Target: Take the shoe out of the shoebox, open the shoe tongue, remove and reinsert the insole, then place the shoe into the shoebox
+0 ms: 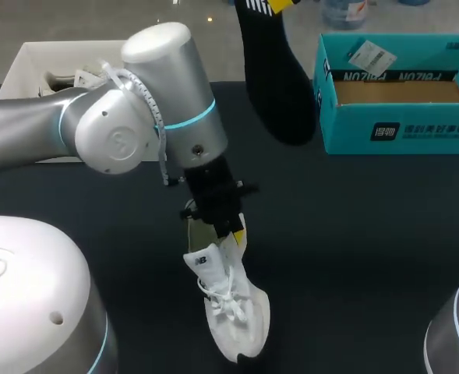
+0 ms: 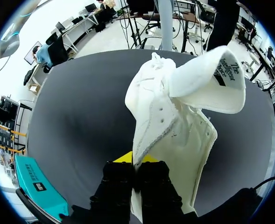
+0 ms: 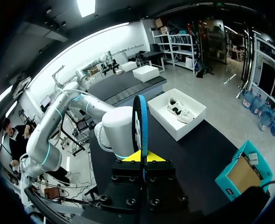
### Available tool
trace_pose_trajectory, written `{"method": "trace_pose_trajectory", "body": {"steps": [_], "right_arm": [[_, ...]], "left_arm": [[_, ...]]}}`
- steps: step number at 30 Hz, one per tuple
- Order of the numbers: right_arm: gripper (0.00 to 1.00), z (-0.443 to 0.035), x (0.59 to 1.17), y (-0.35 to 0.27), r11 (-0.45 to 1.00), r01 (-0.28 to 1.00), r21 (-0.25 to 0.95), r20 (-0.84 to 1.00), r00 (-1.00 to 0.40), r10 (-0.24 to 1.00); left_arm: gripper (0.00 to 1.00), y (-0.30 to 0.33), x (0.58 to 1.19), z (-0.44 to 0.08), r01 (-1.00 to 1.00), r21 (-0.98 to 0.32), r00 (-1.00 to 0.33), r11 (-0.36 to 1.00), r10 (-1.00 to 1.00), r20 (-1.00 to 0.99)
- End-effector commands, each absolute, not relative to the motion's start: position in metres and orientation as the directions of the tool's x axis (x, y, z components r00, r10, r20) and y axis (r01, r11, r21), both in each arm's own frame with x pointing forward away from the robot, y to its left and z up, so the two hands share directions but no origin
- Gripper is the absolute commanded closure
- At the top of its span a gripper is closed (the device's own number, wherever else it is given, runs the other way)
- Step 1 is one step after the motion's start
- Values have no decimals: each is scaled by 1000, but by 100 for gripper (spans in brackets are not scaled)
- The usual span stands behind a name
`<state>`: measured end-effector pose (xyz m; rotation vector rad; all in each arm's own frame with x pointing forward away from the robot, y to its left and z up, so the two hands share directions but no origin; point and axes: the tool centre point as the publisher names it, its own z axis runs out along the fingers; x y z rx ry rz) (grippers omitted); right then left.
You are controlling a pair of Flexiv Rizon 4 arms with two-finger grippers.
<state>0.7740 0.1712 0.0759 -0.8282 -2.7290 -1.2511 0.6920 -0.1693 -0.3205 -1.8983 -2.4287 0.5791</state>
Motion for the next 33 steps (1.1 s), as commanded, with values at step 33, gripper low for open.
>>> {"method": "trace_pose_trajectory", "body": {"steps": [33], "right_arm": [[100, 87, 776, 149, 536, 489, 688, 228, -847, 480]], "left_arm": [[100, -205, 665, -369, 972, -234, -67, 26, 983, -171]]}}
